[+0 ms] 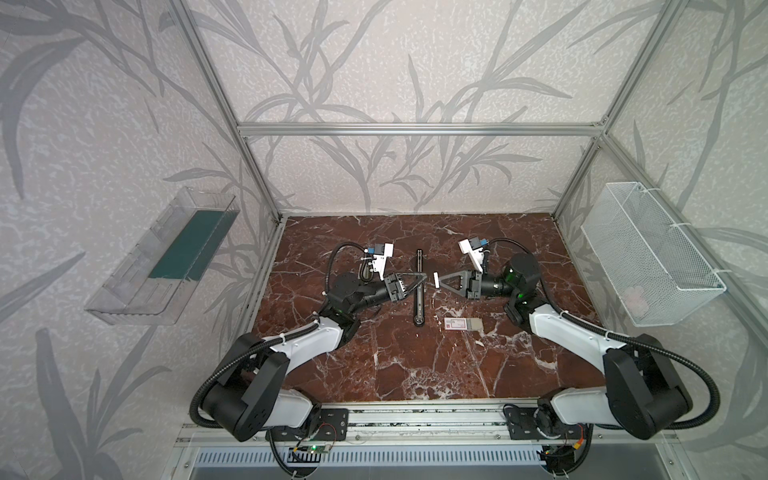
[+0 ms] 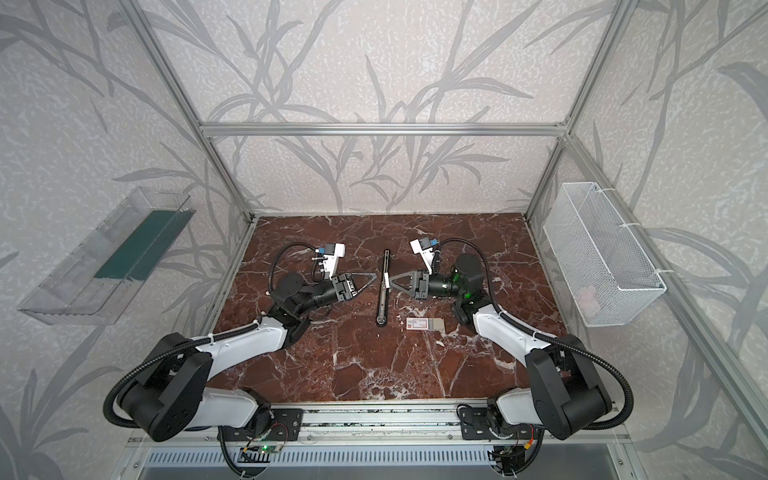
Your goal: Load the staples into the stapler
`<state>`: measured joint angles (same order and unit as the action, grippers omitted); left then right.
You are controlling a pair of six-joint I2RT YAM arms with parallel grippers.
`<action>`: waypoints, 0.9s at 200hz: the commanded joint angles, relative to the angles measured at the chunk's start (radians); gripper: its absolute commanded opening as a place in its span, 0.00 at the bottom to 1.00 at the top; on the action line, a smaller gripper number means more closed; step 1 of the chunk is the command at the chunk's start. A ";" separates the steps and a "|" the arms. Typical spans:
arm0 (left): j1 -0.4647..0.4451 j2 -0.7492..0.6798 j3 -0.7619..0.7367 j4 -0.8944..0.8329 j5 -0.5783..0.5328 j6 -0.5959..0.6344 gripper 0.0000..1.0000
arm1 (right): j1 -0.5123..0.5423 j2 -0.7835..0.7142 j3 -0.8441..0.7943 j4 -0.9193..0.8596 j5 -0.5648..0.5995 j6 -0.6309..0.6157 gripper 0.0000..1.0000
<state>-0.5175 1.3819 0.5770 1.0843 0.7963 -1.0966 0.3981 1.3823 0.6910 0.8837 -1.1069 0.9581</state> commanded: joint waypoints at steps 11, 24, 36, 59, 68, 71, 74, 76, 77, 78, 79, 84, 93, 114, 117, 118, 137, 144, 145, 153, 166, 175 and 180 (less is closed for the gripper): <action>-0.013 -0.004 0.020 0.050 0.062 -0.022 0.55 | 0.002 0.037 -0.014 0.188 -0.057 0.104 0.00; -0.015 -0.004 0.029 0.041 0.071 -0.022 0.52 | 0.007 0.046 -0.011 0.190 -0.065 0.106 0.00; -0.017 -0.005 0.035 0.035 0.080 -0.022 0.51 | 0.014 0.054 -0.009 0.185 -0.071 0.103 0.00; -0.022 -0.004 0.047 0.023 0.100 -0.023 0.48 | 0.021 0.060 -0.006 0.149 -0.077 0.079 0.00; -0.024 -0.003 0.051 0.018 0.103 -0.023 0.46 | 0.022 0.058 -0.006 0.133 -0.077 0.070 0.00; -0.024 -0.003 0.052 0.017 0.104 -0.023 0.46 | 0.023 0.058 -0.006 0.131 -0.078 0.069 0.00; -0.024 -0.004 0.053 0.015 0.105 -0.023 0.45 | 0.024 0.058 -0.005 0.129 -0.079 0.067 0.00; -0.024 -0.004 0.053 0.012 0.105 -0.022 0.45 | 0.025 0.058 -0.005 0.127 -0.080 0.066 0.00; -0.024 -0.004 0.053 0.012 0.106 -0.022 0.45 | 0.025 0.058 -0.005 0.126 -0.080 0.065 0.00; -0.024 -0.004 0.053 0.010 0.106 -0.022 0.45 | 0.026 0.058 -0.004 0.124 -0.080 0.063 0.00; -0.024 -0.004 0.053 0.008 0.106 -0.022 0.45 | 0.026 0.058 -0.004 0.123 -0.080 0.062 0.00; -0.024 -0.004 0.055 0.003 0.106 -0.022 0.44 | 0.030 0.057 -0.002 0.112 -0.082 0.054 0.00; -0.024 -0.001 0.056 0.003 0.110 -0.022 0.42 | 0.035 0.055 0.001 0.086 -0.082 0.037 0.00; -0.026 0.002 0.062 0.005 0.115 -0.026 0.39 | 0.044 0.048 0.005 0.040 -0.084 0.008 0.00; -0.026 0.002 0.062 0.006 0.116 -0.026 0.39 | 0.046 0.049 0.005 0.038 -0.084 0.006 0.00; -0.026 0.002 0.062 0.006 0.116 -0.026 0.39 | 0.045 0.049 0.005 0.037 -0.084 0.006 0.00; -0.026 0.001 0.063 0.008 0.120 -0.030 0.33 | 0.048 0.047 0.005 0.029 -0.084 0.001 0.00; -0.026 0.001 0.064 0.006 0.124 -0.032 0.32 | 0.047 0.047 0.006 0.026 -0.084 0.000 0.00; -0.026 0.001 0.064 0.007 0.124 -0.031 0.32 | 0.047 0.047 0.006 0.026 -0.083 0.000 0.00; -0.026 0.002 0.064 0.006 0.127 -0.032 0.30 | 0.047 0.047 0.005 0.027 -0.081 0.000 0.00; -0.026 0.001 0.064 -0.002 0.133 -0.033 0.29 | 0.048 0.046 0.006 0.024 -0.079 -0.003 0.00; -0.026 0.002 0.063 -0.004 0.138 -0.034 0.30 | 0.048 0.046 0.006 0.023 -0.079 -0.002 0.00; -0.026 0.001 0.063 -0.003 0.139 -0.035 0.32 | 0.047 0.046 0.006 0.023 -0.078 -0.002 0.00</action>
<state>-0.5400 1.3819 0.6071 1.0630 0.8959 -1.1175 0.4423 1.4376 0.6868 0.9058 -1.1721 0.9749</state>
